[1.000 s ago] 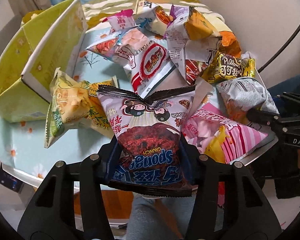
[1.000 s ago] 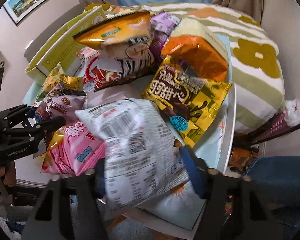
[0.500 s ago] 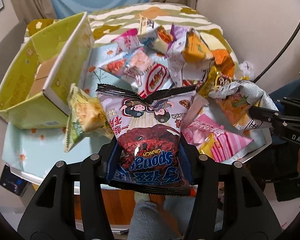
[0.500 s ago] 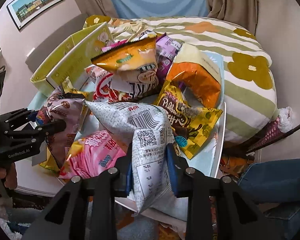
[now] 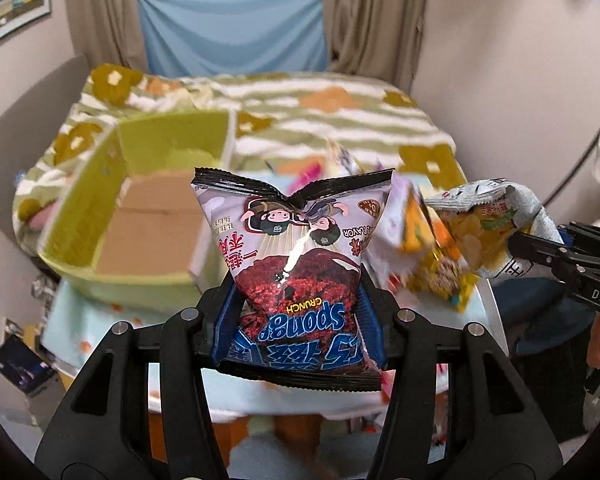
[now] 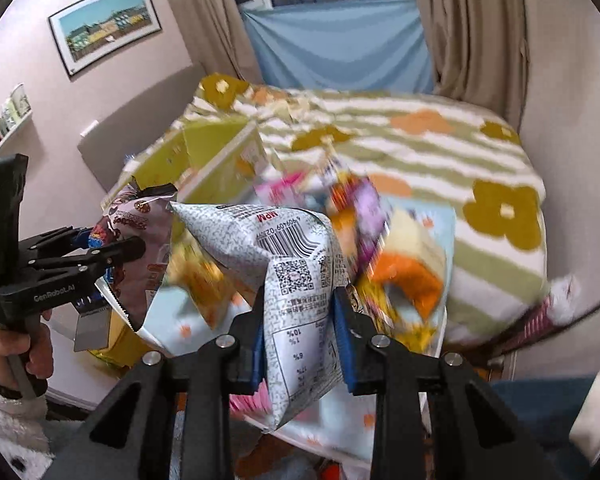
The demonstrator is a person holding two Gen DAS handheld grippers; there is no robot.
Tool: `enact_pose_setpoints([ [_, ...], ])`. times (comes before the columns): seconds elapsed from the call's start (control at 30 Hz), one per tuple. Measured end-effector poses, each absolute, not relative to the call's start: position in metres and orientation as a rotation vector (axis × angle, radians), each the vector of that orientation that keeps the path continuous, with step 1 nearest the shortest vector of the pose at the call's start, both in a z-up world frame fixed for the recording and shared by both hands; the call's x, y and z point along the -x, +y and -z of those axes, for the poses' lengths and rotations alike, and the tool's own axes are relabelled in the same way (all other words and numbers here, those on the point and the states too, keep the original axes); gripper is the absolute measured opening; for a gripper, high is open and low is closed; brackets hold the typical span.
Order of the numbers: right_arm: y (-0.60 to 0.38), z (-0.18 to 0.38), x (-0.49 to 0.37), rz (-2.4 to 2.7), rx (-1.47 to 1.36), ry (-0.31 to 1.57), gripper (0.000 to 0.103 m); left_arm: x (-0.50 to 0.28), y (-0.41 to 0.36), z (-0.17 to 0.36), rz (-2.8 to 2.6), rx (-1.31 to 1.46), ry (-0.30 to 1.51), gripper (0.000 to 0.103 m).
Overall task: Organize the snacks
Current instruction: 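Grasp the blue Sponge bag with the left tool while the right tool grasps the white bag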
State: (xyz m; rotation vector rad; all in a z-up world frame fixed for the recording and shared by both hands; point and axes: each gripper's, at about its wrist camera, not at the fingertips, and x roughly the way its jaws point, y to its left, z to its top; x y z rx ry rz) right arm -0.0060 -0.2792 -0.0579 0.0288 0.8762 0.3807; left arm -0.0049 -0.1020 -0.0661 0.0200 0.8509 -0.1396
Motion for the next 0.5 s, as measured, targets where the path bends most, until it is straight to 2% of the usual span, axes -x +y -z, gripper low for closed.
enact_pose_setpoints([
  [0.23,-0.218,0.019,-0.038,-0.415,-0.038,0.784,0.027,-0.044,-0.036,0.032,0.104,-0.015,0.785,0.050],
  [0.5,-0.134,0.008,-0.117,-0.414,-0.122,0.777,0.027,-0.129,0.044,0.034,0.097,-0.017,0.824,0.050],
])
